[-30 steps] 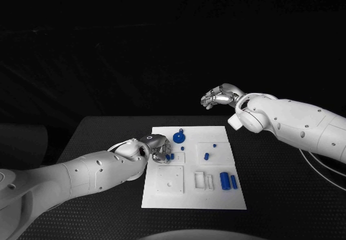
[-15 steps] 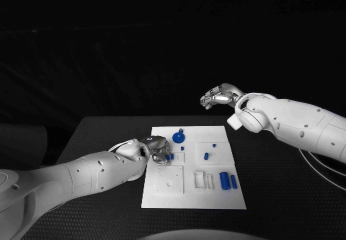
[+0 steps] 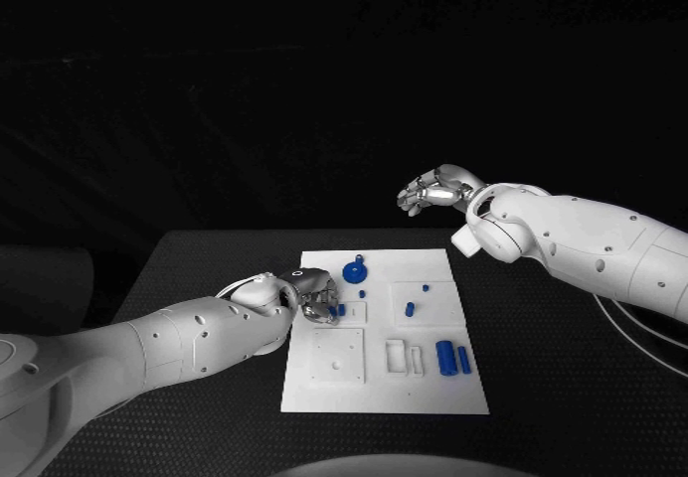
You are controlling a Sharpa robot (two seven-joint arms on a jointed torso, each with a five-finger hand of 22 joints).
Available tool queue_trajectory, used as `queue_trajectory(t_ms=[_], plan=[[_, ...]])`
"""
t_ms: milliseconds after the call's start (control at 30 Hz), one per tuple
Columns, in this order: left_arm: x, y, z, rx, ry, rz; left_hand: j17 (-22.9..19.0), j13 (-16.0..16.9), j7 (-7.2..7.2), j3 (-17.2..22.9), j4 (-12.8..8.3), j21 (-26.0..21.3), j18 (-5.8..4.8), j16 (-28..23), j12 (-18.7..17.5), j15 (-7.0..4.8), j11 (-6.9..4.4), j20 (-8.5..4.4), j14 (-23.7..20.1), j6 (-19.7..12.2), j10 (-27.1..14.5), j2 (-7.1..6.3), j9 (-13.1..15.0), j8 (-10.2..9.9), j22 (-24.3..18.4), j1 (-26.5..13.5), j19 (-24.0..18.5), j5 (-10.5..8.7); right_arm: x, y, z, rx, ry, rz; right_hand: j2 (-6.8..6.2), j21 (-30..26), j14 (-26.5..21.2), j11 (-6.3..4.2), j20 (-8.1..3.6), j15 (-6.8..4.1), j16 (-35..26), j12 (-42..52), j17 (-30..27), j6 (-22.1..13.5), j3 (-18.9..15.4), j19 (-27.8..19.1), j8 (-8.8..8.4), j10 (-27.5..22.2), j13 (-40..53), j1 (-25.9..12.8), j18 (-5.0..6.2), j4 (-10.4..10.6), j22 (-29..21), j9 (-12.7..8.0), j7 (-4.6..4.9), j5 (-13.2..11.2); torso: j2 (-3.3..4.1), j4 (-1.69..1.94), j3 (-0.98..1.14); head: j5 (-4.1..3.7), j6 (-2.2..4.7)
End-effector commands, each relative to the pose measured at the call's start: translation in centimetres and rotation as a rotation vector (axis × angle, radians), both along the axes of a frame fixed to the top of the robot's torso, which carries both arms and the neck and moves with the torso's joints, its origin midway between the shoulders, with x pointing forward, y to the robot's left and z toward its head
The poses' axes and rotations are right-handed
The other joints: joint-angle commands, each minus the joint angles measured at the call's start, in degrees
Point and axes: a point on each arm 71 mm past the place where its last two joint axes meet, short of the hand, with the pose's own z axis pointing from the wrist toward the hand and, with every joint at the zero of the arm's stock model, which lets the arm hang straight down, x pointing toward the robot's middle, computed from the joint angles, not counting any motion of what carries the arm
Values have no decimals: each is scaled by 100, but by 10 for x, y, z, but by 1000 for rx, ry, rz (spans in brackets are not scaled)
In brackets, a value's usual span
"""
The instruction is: Assemble the parts on the task board
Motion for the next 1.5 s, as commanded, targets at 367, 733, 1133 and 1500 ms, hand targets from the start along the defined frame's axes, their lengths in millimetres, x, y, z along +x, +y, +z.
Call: queue_trajectory(t_ms=[367, 733, 1133, 1500], plan=[[-3, 3, -7, 34, 34, -7, 21, -182, -39, 127, -333, -30, 89, 40, -189, 0, -45, -241, 52, 247, 232, 50, -53, 45, 30, 488, 27, -12, 0, 1, 0, 4, -3, 11, 20, -46, -3, -16, -13, 19, 11, -7, -8, -42, -14, 44, 38, 41, -13, 66, -57, -5, 70, -6, 1, 22, -1, 0, 2, 1, -12], [-2, 2, -8, 35, 30, -6, 4, -535, -83, 161, -412, -61, 64, 13, -768, -7, -50, -268, 130, 408, 617, 109, -76, 26, 43, 490, 79, -8, -1, 1, 0, 4, -2, 12, 25, -53, -3, -19, -14, 18, 12, -3, -10, -34, -12, 46, 44, 48, -19, 70, -57, -6, 75, -8, -2, 22, 1, -3, 4, 4, -9], [-2, 7, -8, 18, 33, 8, -32, -740, -82, 256, -402, -113, 81, -52, -1365, 29, -10, -235, 179, 429, 867, 223, -82, -12, 45, 497, 111, 80, -1, 0, 0, 3, 0, 12, 25, -59, -4, -21, -14, 18, 13, 0, -12, -31, -14, 48, 48, 52, -25, 68, -57, -5, 79, -9, -3, 20, -1, 1, 2, 4, 1], [-2, 13, -8, -20, 51, 30, -40, -742, -74, 614, -206, -152, 74, -80, -1728, 41, 3, -217, 181, 434, 1038, 641, -84, -42, 59, 547, 107, -16, -1, 0, 0, 2, 2, 11, 26, -68, -6, -19, -12, 20, 13, -1, -14, -33, -20, 49, 49, 53, -33, 57, -59, 3, 84, -13, -2, 21, -1, 1, -3, 6, 7]])
